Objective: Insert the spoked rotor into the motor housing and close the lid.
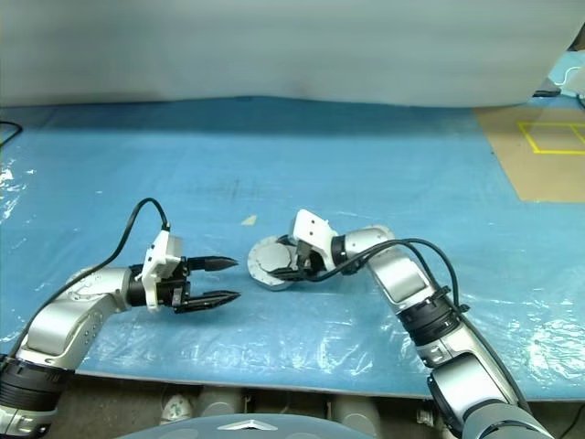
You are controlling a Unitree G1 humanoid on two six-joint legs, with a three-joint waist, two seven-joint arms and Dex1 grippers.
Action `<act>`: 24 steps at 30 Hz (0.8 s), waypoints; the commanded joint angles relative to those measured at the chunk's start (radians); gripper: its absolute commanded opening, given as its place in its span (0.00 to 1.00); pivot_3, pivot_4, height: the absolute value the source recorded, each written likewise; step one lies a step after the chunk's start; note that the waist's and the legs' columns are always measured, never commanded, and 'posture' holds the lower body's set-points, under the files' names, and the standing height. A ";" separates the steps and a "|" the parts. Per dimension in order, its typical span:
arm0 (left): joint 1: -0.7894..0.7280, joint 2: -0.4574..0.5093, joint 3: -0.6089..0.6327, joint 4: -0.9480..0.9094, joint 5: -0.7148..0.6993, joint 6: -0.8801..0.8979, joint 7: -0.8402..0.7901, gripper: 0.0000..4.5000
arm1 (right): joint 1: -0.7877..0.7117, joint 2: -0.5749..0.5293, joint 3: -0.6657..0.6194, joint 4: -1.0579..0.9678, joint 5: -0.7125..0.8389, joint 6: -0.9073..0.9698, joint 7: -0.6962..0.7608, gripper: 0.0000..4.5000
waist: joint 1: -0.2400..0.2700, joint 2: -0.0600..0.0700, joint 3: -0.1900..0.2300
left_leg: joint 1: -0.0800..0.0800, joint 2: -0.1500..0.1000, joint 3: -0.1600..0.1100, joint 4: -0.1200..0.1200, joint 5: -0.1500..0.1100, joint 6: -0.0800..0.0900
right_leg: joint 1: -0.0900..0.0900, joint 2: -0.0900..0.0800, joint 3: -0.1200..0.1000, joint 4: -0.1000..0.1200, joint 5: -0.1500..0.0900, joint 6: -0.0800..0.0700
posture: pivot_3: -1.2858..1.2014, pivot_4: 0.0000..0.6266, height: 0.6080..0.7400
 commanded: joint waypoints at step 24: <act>-0.130 -0.105 -0.038 0.167 0.109 -0.103 0.062 0.53 | 0.067 -0.028 0.005 0.085 -0.061 -0.029 -0.050 0.66 | 0.002 -0.002 -0.005 | 0.018 -0.001 0.000 -0.003 -0.003 0.004 | 0.016 -0.002 0.003 -0.003 -0.001 0.002 | 0.52 0.24 1.00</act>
